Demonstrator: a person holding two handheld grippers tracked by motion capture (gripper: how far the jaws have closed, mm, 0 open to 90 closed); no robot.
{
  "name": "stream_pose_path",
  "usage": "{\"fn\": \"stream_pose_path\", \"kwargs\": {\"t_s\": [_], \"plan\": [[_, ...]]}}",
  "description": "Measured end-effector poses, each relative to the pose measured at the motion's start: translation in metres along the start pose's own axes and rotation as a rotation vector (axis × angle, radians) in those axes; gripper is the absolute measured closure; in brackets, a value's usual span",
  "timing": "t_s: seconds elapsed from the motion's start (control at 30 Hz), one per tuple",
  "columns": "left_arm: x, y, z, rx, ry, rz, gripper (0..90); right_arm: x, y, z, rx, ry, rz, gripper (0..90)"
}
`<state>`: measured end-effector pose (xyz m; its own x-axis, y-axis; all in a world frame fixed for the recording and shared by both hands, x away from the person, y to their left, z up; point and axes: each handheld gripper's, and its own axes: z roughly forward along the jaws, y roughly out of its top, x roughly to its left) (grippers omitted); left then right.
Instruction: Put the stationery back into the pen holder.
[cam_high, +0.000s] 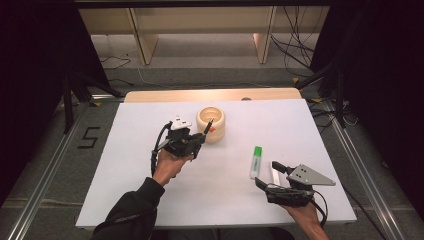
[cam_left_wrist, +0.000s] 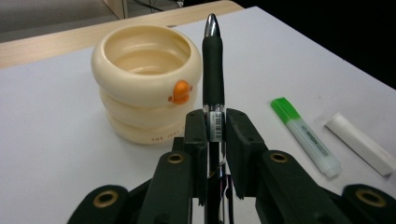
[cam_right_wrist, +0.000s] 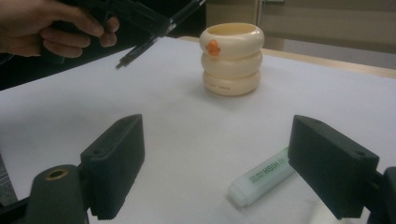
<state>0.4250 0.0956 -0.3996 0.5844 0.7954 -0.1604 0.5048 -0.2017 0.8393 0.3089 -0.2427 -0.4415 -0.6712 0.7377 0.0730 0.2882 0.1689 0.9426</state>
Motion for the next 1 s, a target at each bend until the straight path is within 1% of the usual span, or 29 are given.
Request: {"fn": "stream_pose_path", "kwargs": {"t_s": [0.07, 0.23, 0.37, 0.43, 0.53, 0.67, 0.73, 0.77, 1.0], "plan": [[0.003, 0.005, 0.002, -0.014, 0.001, -0.005, 78.7, 0.000, 0.000, 0.000, 0.000, 0.000, 0.002, 19.6], [0.012, 0.018, 0.005, -0.051, 0.018, -0.013, 78.7, 0.000, 0.000, 0.000, -0.001, 0.000, 0.002, 19.6], [0.019, 0.027, 0.008, -0.071, 0.036, -0.018, 78.7, 0.000, 0.000, 0.000, 0.000, 0.001, 0.003, 19.6], [0.022, 0.031, 0.010, -0.069, 0.039, -0.025, 78.7, 0.000, 0.000, 0.000, 0.000, 0.001, 0.003, 19.6], [0.023, 0.036, 0.013, -0.058, 0.052, -0.005, 78.7, 0.000, 0.000, 0.000, 0.000, 0.001, 0.003, 19.6], [0.027, 0.043, 0.016, -0.078, 0.071, -0.012, 78.7, 0.000, 0.000, 0.000, 0.000, 0.001, 0.004, 19.6], [0.030, 0.046, 0.018, -0.093, 0.075, -0.030, 78.7, 0.000, 0.000, 0.000, 0.000, 0.002, 0.002, 19.6], [0.031, 0.048, 0.019, -0.094, 0.078, -0.033, 78.7, 0.000, 0.000, 0.001, 0.000, 0.002, 0.002, 19.6], [0.032, 0.059, 0.030, -0.113, 0.097, -0.023, 78.6, 0.000, 0.000, 0.001, -0.001, 0.004, 0.005, 19.6]]}}
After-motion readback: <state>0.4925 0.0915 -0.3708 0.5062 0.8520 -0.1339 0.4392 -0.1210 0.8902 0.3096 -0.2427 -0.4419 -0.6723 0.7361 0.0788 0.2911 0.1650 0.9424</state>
